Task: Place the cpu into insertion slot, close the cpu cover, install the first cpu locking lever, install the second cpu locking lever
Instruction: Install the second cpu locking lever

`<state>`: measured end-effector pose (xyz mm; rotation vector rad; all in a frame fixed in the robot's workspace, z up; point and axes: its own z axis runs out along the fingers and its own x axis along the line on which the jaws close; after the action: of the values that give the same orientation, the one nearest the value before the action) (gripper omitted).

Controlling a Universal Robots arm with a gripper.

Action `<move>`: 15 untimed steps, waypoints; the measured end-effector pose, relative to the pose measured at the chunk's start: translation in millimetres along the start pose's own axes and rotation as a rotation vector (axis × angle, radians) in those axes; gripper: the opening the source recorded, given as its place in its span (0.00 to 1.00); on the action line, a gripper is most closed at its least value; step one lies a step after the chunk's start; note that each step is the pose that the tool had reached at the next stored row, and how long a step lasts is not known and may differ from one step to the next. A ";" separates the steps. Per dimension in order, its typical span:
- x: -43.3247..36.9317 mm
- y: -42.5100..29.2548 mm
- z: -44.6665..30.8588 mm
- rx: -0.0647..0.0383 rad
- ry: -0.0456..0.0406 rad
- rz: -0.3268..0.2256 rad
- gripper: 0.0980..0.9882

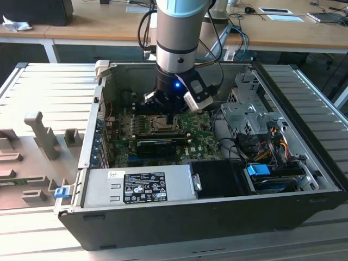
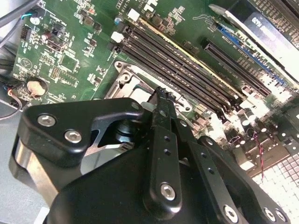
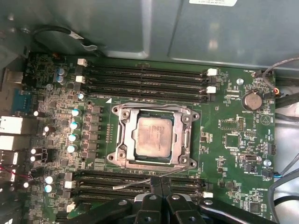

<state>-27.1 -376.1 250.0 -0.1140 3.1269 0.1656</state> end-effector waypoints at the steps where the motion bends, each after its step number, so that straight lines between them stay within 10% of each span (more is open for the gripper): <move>1: 1.6 0.1 0.7 0.000 -0.0001 0.000 0.01; 15: 17.1 -0.3 11.7 -0.003 -0.0002 0.000 0.01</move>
<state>-44.0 -376.4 238.2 -0.1141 3.1266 0.1698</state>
